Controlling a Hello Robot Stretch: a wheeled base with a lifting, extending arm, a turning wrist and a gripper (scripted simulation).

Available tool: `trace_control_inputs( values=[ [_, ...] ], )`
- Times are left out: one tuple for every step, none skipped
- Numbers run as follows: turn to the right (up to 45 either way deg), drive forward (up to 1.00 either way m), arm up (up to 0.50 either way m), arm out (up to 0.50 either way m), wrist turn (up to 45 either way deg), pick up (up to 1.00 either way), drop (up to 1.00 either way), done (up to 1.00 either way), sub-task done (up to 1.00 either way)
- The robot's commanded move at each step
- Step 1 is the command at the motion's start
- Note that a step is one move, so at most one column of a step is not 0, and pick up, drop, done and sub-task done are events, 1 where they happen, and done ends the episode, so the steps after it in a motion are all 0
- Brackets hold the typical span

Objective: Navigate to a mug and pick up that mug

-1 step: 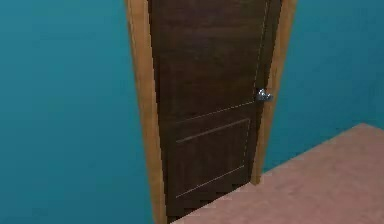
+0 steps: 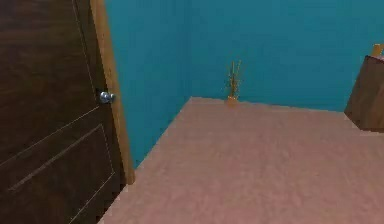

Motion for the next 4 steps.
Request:
trace_control_inputs(
  values=[
    [45.0,0.00,0.00,0.00,0.0,0.00,0.00,0.00,0.00],
    [24.0,0.00,0.00,0.00,0.0,0.00,0.00,0.00,0.00],
    [0.0,1.00,0.00,0.00,0.0,0.00,0.00,0.00,0.00],
    [0.0,1.00,0.00,0.00,0.0,0.00,0.00,0.00,0.00]
  ],
)
